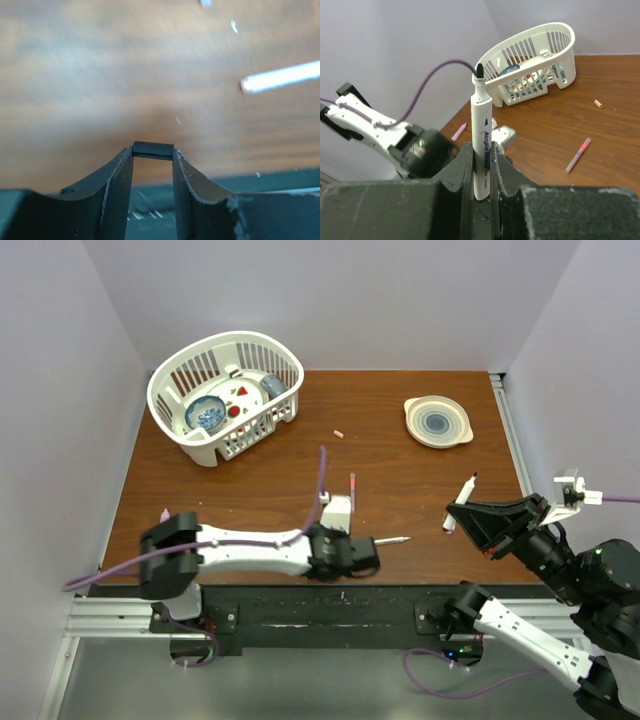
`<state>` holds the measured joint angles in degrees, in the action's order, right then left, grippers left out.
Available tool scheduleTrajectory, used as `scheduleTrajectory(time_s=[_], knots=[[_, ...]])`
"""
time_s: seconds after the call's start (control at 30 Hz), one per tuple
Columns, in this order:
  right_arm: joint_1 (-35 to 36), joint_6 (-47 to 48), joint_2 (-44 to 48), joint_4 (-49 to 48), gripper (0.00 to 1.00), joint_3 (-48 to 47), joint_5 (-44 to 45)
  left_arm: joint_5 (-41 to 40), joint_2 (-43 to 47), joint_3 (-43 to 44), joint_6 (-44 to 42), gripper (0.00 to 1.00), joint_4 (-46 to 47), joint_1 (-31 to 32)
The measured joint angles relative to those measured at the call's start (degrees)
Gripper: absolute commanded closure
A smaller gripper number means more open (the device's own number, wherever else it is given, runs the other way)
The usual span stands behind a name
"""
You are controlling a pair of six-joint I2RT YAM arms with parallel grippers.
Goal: Insert the pens into the pen caps
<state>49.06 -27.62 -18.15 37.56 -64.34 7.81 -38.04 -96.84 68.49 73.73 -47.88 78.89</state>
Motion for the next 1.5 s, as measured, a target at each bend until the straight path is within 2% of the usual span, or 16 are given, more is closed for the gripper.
scheduleTrajectory(time_s=[0.13,0.3,0.4,0.53,0.63,0.67,0.73,1.07,1.1,1.13,1.23,1.37,1.4,1.5], knots=[[0.0,0.0,-0.6,-0.7,1.0,1.0,0.0,4.6,8.9,-6.6,-14.8,0.83,7.9,-9.9],[0.0,-0.1,-1.9,-2.5,1.0,2.4,-0.2,9.2,13.2,-7.8,-30.7,0.82,13.7,-18.4],[0.0,-0.2,-3.0,-3.2,1.0,3.2,-0.5,13.4,11.3,-7.7,-38.2,0.82,16.4,-21.8],[0.0,-0.2,-4.4,-4.1,1.0,3.9,-1.1,17.8,3.0,-5.3,-47.1,0.82,16.7,-24.8],[0.0,-0.2,-4.6,-4.6,1.0,4.4,-1.2,20.0,-1.4,-3.7,-51.2,0.78,16.3,-26.1],[0.0,-0.2,-4.6,-4.8,1.0,4.6,-1.2,20.9,-2.6,-2.9,-52.5,0.73,16.0,-26.5],[0.0,-0.2,-4.6,-5.0,1.0,5.0,-1.1,22.0,-4.1,-1.6,-54.5,0.68,15.9,-27.2],[0.0,0.9,-3.9,-5.0,1.0,5.2,-0.9,27.7,-7.2,-0.5,-58.1,0.59,17.0,-28.2],[0.0,0.9,-3.8,-5.0,1.0,5.2,-0.9,28.2,-7.6,-0.5,-58.3,0.56,17.0,-28.2],[0.0,0.9,-3.8,-5.0,1.0,5.2,-0.9,28.5,-8.0,-0.5,-58.3,0.45,16.9,-28.2],[0.0,1.1,-3.8,-5.0,1.0,5.2,-0.9,28.8,-8.7,-0.3,-58.4,0.32,16.4,-28.2],[0.0,1.2,-3.8,-5.0,1.0,5.2,-0.8,27.4,-8.7,1.2,-57.8,0.22,14.6,-28.2],[0.0,1.2,-3.7,-5.0,1.0,5.2,-0.7,26.4,-8.5,1.9,-57.2,0.17,14.1,-28.2],[0.0,1.2,-3.1,-4.9,1.0,5.2,0.0,22.1,-6.9,4.2,-53.3,0.16,11.4,-28.2]])
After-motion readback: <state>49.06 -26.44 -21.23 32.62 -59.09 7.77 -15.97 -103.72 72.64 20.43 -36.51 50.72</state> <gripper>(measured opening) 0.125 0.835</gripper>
